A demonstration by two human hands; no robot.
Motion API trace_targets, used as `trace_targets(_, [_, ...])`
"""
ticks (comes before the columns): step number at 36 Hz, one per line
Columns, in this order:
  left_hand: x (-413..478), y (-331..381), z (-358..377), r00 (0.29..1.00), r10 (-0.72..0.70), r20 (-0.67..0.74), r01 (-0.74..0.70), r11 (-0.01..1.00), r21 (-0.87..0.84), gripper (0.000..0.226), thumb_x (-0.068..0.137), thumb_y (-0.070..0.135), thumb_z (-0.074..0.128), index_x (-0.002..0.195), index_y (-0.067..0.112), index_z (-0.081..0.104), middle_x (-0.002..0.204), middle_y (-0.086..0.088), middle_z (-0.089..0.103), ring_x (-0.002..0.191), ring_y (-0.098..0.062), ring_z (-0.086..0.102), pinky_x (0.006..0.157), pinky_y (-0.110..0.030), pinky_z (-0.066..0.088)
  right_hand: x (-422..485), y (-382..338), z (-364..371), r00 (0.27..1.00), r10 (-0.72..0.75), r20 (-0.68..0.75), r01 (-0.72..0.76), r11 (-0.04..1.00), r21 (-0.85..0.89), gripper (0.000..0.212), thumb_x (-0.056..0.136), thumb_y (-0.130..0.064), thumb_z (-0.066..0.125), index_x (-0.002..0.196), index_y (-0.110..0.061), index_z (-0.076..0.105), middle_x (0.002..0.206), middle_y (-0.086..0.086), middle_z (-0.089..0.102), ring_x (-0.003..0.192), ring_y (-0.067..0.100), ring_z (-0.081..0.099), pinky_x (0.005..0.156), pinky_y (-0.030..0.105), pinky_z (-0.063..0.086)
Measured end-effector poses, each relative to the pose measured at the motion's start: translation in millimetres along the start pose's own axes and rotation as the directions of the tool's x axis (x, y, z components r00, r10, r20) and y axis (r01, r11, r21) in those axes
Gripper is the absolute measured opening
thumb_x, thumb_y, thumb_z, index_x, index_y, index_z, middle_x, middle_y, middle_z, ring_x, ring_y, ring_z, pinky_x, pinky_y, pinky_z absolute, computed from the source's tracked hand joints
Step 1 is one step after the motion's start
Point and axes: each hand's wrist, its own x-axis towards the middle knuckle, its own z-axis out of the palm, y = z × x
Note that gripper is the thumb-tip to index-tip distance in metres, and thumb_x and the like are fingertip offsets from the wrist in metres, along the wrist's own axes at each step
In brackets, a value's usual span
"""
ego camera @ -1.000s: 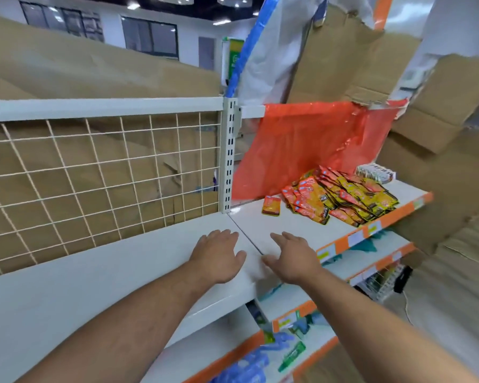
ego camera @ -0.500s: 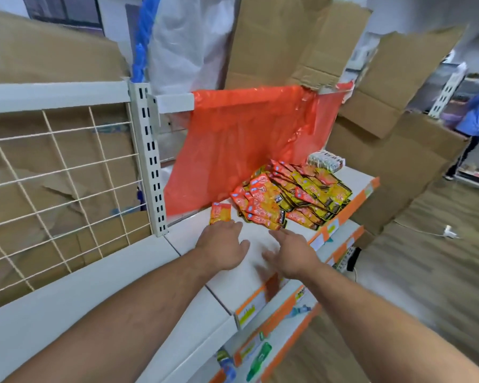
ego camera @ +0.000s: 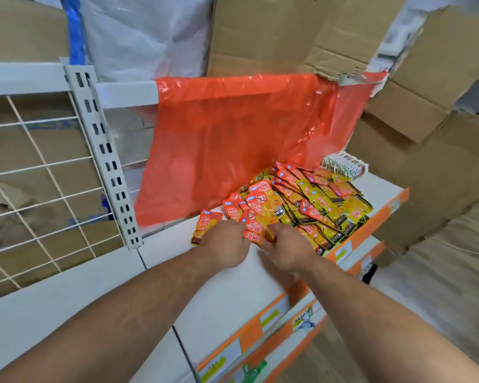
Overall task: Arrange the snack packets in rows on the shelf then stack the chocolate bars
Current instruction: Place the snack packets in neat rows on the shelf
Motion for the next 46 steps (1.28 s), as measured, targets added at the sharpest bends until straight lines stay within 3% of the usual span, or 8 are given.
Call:
trace_targets(7, [16.0,28.1,9.6,0.949,-0.312,0.044,0.313,0.921,-0.233,0.026,0.093,0.018,0.048,0.101,0.002,0.066,0.107,-0.014,0.068,0.102,-0.035,0.064,0.084,-0.039,0.052,36.6,17.5,-3.3,0.99,-0.127,0.067,0.128,0.992,-0.003,0.018,0.091,-0.029,0.057,0.095,-0.011,0.057,0.107,0.01,0.059,0.102,0.032,0.057,0.08,0.036,0.044])
trace_targets(14, [22.4,44.1,16.4,0.71,-0.679,0.186,0.554,0.376,-0.743,0.024,0.079,0.013,0.055,0.094,-0.004,0.064,0.088,-0.023,0.069,0.071,-0.037,0.071,0.055,-0.047,0.061,52.4,28.8,-1.2,0.977,-0.159,0.145,0.168,0.985,-0.049,0.045,0.087,-0.039,0.063,0.122,-0.011,0.057,0.121,0.013,0.062,0.112,0.034,0.058,0.093,0.037,0.047])
trace_targets(19, [22.2,62.0,21.7,0.623,-0.739,0.254,0.544,0.176,-0.821,0.006,0.084,0.007,0.058,0.082,0.002,0.061,0.081,-0.021,0.069,0.07,-0.031,0.07,0.057,-0.04,0.06,50.0,29.6,-1.8,0.979,-0.111,0.169,0.124,0.99,-0.074,0.061,0.082,-0.046,0.073,0.125,-0.009,0.049,0.126,0.014,0.054,0.113,0.034,0.058,0.087,0.036,0.047])
trace_targets(25, [21.5,82.2,23.8,0.564,-0.775,0.285,0.563,0.108,-0.819,0.021,0.082,0.001,0.057,0.063,0.009,0.052,0.063,-0.012,0.058,0.058,-0.027,0.061,0.049,-0.03,0.054,46.6,35.6,-5.8,0.974,-0.071,0.217,0.07,0.997,0.011,0.061,0.077,-0.042,0.079,0.12,-0.008,0.052,0.121,0.01,0.063,0.11,0.031,0.062,0.075,0.032,0.045])
trace_targets(32, [11.6,95.1,24.7,0.559,-0.788,0.259,0.61,0.179,-0.772,0.021,0.086,0.003,0.054,0.065,0.005,0.054,0.061,-0.013,0.058,0.045,-0.021,0.053,0.038,-0.02,0.038,47.0,40.8,-13.7,0.949,-0.033,0.314,-0.047,0.969,0.243,0.031,0.078,-0.027,0.082,0.096,-0.014,0.059,0.096,0.002,0.063,0.095,0.028,0.064,0.073,0.03,0.046])
trace_targets(38, [-1.9,92.2,21.1,0.575,-0.79,0.211,0.624,0.256,-0.738,0.027,0.09,0.009,0.059,0.065,0.011,0.05,0.071,-0.012,0.059,0.071,-0.028,0.058,0.068,-0.032,0.052,41.3,33.1,-13.8,0.919,-0.043,0.392,-0.238,0.73,0.64,0.014,0.085,-0.01,0.076,0.082,-0.015,0.062,0.096,0.008,0.071,0.083,0.023,0.066,0.079,0.035,0.053])
trace_targets(42, [-21.5,84.5,20.2,0.55,-0.818,0.167,0.537,0.193,-0.821,0.021,0.089,0.005,0.062,0.072,0.015,0.054,0.086,-0.013,0.063,0.078,-0.028,0.062,0.082,-0.044,0.06,40.9,21.6,1.5,0.907,-0.076,0.414,-0.259,0.675,0.691,0.069,0.067,-0.035,0.082,0.126,-0.005,0.059,0.123,0.011,0.067,0.105,0.03,0.067,0.092,0.044,0.055])
trace_targets(46, [-45.9,74.9,18.2,0.469,-0.872,0.143,0.46,0.103,-0.882,0.02,0.082,0.003,0.072,0.07,0.014,0.06,0.095,-0.018,0.072,0.091,-0.034,0.07,0.084,-0.05,0.058,25.5,-1.0,-1.4,0.896,-0.135,0.424,-0.227,0.68,0.697,0.017,0.088,-0.013,0.07,0.103,-0.006,0.07,0.1,0.012,0.074,0.093,0.033,0.07,0.085,0.044,0.055])
